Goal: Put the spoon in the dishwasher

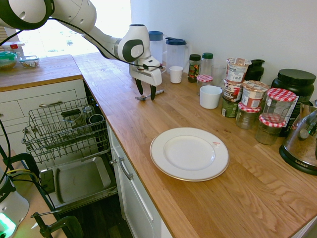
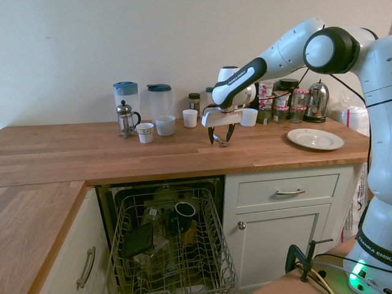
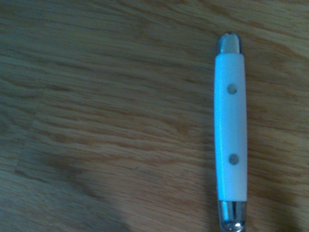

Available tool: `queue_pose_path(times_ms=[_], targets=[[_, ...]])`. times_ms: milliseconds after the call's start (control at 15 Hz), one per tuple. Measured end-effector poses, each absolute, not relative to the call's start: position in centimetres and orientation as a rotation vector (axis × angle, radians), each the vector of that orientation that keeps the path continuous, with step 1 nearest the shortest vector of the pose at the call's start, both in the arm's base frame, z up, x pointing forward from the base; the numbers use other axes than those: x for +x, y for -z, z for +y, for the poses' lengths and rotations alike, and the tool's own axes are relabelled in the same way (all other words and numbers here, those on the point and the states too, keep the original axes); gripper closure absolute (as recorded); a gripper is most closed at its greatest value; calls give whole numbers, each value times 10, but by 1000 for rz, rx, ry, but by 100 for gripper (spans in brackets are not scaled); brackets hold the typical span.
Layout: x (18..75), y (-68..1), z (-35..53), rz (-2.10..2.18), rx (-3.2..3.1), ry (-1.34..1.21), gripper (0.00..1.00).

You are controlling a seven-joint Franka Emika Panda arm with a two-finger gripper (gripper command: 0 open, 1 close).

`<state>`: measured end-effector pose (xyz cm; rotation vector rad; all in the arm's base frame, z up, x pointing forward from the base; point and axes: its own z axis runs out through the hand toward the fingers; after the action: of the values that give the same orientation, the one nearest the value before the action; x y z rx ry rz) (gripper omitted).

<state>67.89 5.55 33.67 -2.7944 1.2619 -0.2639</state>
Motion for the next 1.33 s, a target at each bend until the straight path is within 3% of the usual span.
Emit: queue_pose_path(times_ms=[67, 1333], targets=[[680, -337, 55, 1267, -2793, 264, 100], [680, -335, 45, 1298, -2781, 221, 100]])
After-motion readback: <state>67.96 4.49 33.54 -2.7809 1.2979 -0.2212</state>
